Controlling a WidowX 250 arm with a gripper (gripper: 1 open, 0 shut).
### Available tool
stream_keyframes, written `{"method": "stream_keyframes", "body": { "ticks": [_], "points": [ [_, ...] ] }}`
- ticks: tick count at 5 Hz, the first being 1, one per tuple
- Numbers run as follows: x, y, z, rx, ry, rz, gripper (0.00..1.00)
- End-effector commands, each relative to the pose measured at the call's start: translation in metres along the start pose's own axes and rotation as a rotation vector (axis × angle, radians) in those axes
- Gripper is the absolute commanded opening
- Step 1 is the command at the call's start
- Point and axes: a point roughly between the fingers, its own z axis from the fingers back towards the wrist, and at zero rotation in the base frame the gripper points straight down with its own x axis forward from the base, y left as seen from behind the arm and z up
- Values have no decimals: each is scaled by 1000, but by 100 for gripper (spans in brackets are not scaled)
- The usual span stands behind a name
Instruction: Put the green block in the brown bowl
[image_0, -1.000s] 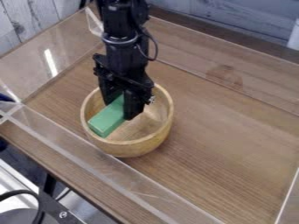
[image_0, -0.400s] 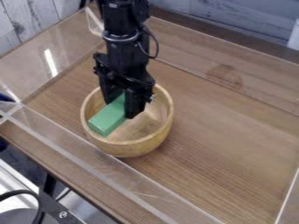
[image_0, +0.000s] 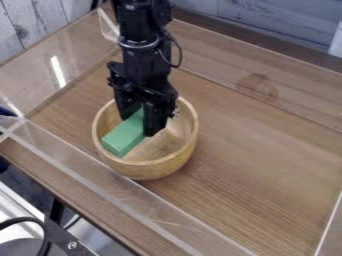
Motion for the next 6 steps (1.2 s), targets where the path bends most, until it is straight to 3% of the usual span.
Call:
{"method": "stream_keyframes", "body": {
  "ticks": [1, 6],
  "points": [
    [11, 3, 13, 14, -49, 2, 0],
    [11, 6, 6, 9, -33, 13, 0]
  ]
}}
